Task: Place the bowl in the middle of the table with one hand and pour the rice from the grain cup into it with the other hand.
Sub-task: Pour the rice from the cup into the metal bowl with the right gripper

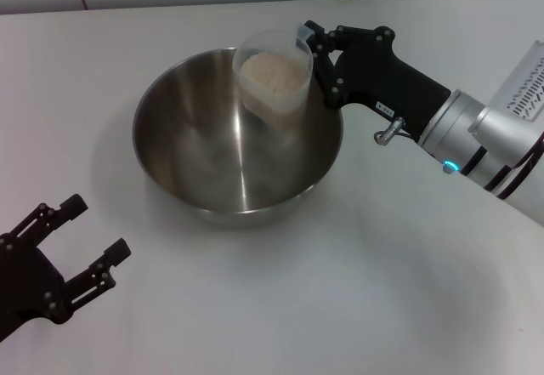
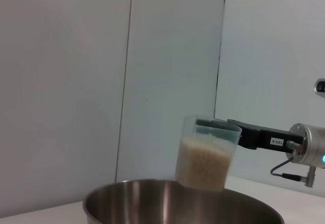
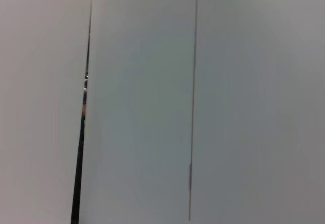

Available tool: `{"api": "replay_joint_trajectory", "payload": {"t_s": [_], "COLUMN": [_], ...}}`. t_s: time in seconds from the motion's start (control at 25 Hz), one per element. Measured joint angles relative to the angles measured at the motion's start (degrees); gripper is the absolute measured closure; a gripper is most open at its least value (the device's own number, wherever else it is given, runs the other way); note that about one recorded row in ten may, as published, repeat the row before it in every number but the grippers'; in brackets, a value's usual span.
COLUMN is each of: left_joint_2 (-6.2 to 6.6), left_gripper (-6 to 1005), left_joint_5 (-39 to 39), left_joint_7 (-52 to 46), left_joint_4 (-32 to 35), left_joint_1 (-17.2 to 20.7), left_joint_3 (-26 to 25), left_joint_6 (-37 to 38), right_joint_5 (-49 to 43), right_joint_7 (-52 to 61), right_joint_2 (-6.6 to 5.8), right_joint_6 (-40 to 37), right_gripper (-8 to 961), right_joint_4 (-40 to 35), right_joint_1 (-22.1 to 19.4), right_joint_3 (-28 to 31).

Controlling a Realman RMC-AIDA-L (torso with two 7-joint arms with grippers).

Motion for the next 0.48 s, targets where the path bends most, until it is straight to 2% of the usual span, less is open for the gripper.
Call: {"api": "replay_joint_trajectory", "payload": {"t_s": [0.36,0.48], "left_joint_2": [-0.06,-0.19], "left_gripper": [182,182], "left_joint_5": [0.0,0.0], "left_joint_7": [0.1,0.1], "left_joint_4": [0.0,0.0], "left_joint_1": [0.0,0.1], "left_joint_3": [0.0,0.0], "left_joint_6": [0.0,0.0], "right_joint_5": [-0.5,-1.8], "right_joint_7": [-0.2,-4.9], "right_joint_2": [0.00,0.14], "right_joint_6": [0.2,0.4], "right_gripper": [923,923], "right_joint_4": [-1.1,-2.0], "right_joint_1": [0.6,1.3], "right_joint_3": [0.0,0.0]}}
